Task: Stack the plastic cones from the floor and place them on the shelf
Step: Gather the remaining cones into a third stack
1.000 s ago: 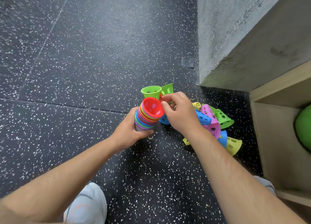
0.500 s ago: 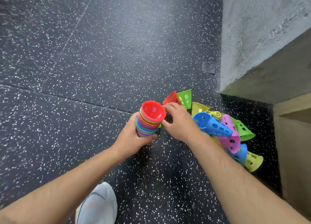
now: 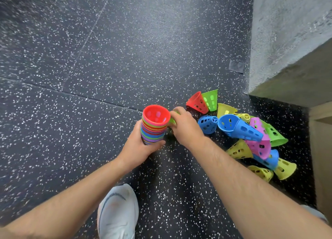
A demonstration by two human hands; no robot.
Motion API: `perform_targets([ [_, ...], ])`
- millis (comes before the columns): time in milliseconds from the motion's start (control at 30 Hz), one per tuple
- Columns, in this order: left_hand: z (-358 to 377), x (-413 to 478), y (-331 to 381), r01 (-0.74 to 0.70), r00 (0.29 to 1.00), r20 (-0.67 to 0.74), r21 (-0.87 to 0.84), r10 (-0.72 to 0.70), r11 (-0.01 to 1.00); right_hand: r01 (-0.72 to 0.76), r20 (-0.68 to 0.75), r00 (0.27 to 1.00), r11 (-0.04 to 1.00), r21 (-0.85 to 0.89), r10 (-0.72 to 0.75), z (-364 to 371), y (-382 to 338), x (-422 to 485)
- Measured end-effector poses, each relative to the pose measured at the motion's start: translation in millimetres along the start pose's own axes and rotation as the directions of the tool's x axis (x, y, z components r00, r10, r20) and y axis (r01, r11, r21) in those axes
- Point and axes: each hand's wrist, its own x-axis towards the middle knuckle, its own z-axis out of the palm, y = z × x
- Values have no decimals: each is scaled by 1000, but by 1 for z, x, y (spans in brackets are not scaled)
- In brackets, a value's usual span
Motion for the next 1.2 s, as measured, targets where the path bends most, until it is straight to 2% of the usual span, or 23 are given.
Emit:
perform_targets([
  [200, 5, 3, 8, -7, 999, 40, 60, 4, 998, -55, -233, 963, 941, 333, 139, -34, 9, -16],
  [367, 14, 9, 16, -44, 994, 106, 88, 35, 995, 34, -456, 871, 905, 425, 181, -74, 10, -33],
  [433, 19, 13, 21, -54, 993, 113, 102, 42, 993, 81, -500, 850, 896, 437, 167, -82, 9, -38],
  [633, 30, 24, 33, -54, 993, 114, 116, 41, 992, 68, -429, 889, 879, 471, 161, -85, 11, -52],
  [733, 36, 28, 35, -66, 992, 117, 96, 54, 993, 109, -414, 904, 883, 456, 102, -83, 11, -56],
  [833, 42, 33, 40, -68, 990, 124, 48, 61, 997, 105, -264, 964, 884, 456, 22, -75, 4, -61],
  [933, 41, 37, 40, -75, 990, 118, 24, 71, 997, 100, -159, 987, 881, 462, -28, -67, 1, -61],
  [1100, 39, 41, 34, -81, 989, 126, 69, 72, 994, 60, -245, 966, 854, 517, 80, -63, 11, -42],
  [1200, 38, 43, 32, -83, 988, 138, 95, 69, 992, -13, -308, 944, 948, 317, 116, -58, 32, -20],
])
